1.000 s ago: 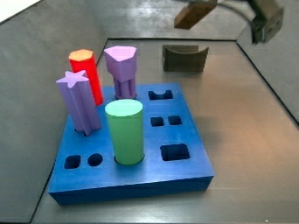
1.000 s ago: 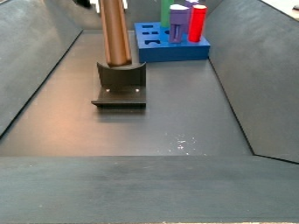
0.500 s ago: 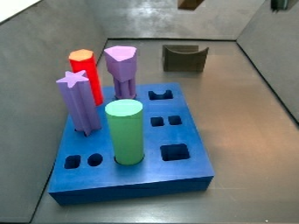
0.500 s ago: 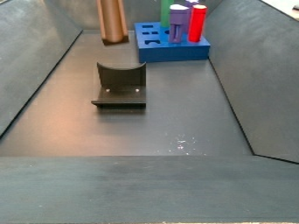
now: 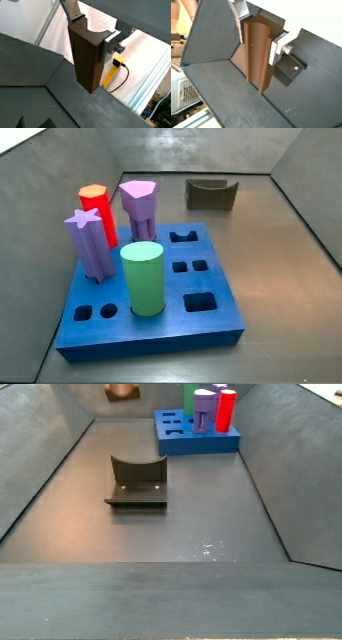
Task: Pick up the arch object. Move up. Place the arch object on the fixture. Regrasp the arch object. Move to above the board. Insert the arch object.
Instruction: Move to above the board.
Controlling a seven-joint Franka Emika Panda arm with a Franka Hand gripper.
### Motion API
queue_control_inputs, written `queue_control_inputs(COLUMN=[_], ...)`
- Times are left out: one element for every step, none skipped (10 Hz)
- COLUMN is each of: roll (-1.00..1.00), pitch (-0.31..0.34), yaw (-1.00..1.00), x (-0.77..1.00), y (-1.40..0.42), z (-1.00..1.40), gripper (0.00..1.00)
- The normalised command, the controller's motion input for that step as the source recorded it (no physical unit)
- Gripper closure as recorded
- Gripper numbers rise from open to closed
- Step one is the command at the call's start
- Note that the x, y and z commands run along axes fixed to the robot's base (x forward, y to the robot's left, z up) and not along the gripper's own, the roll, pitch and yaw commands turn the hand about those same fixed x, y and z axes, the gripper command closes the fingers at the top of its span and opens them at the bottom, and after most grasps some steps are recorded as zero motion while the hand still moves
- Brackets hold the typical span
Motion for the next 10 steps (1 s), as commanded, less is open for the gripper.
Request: queue_control_inputs(roll=[-0.05, -0.06, -0.06, -0.06, -0.05, -1.0, -1.0, -1.0, -1.0, -1.0], pitch=[0.113, 0.116, 0.123, 0.121, 0.109, -0.091, -0.095, -0.133, -0.153, -0.192], yaw=[0.02, 0.03, 0.05, 0.07, 0.08, -0.04, -0.04, -0.04, -0.03, -0.03], x=[0.01, 0.01, 0.01, 0.01, 0.01, -0.83, -0.83, -0.91, -0.97, -1.0], y=[-0.02, -0.02, -0.01, -0.01, -0.01, -1.0, -1.0, -1.0, -1.0, -0.93], z=[0.93, 0.83, 0.63, 0.43, 0.29, -0.12, -0.14, -0.14, -0.16, -0.15], gripper=[1.0, 1.0, 1.0, 1.0, 1.0, 1.0, 1.0, 1.0, 1.0, 1.0])
